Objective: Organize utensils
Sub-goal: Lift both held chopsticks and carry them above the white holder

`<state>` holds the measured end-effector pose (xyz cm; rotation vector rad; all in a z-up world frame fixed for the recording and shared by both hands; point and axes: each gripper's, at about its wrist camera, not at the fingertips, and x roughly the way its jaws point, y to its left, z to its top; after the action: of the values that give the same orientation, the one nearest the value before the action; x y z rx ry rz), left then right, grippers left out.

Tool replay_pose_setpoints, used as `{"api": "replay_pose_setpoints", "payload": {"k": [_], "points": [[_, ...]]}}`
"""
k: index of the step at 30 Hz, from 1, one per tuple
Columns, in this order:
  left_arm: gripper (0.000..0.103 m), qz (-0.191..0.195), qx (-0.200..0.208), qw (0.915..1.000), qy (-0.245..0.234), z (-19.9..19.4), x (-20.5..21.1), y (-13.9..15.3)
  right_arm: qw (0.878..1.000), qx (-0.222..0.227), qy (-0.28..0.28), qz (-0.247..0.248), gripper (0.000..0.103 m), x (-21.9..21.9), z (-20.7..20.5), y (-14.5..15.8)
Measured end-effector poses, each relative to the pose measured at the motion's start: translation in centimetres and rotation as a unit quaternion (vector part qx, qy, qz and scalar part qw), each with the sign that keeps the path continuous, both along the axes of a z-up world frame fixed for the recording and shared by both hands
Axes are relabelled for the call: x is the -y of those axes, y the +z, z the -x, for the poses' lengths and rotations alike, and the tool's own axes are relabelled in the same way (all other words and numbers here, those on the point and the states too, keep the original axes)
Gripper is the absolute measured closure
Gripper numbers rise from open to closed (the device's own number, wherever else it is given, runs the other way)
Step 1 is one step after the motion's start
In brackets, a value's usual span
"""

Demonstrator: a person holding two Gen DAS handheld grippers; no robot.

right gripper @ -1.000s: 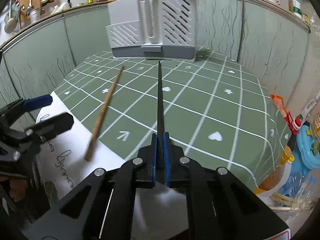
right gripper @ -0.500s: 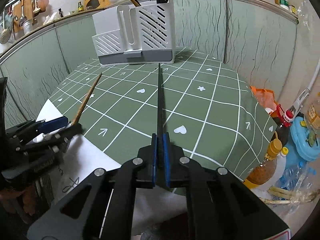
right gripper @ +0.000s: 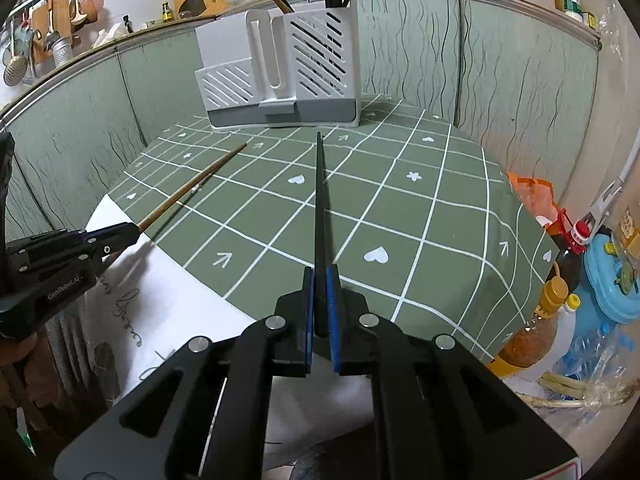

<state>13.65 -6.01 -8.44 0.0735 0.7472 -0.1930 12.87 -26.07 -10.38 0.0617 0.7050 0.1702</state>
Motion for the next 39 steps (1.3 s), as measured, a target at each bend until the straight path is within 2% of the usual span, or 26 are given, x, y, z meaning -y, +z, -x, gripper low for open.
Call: {"api": "replay_pose_setpoints", "payload": {"k": [9, 20, 31, 39], "points": [[0.095, 0.024, 0.034, 0.9991, -0.003, 0.5, -1.7, 4.3, 1.0, 0.016, 0.007, -0.002, 0.097, 0.2, 0.6, 3.8], [0.095, 0.026, 0.073, 0.997, -0.006, -0.3, -2.6, 9.3, 0.999, 0.032, 0.019, -0.007, 0.097, 0.4, 0.3, 7.1], [0.095, 0.043, 0.107, 0.993, -0.024, -2.3, -3.1, 14.4, 0.996, 0.086, 0.024, -0.007, 0.097, 0.6, -1.6, 13.9], [0.095, 0.052, 0.116, 0.9914, -0.034, -3.8, -3.2, 16.6, 0.994, 0.109, 0.026, -0.012, 0.097, 0.6, -3.6, 17.5]]}}
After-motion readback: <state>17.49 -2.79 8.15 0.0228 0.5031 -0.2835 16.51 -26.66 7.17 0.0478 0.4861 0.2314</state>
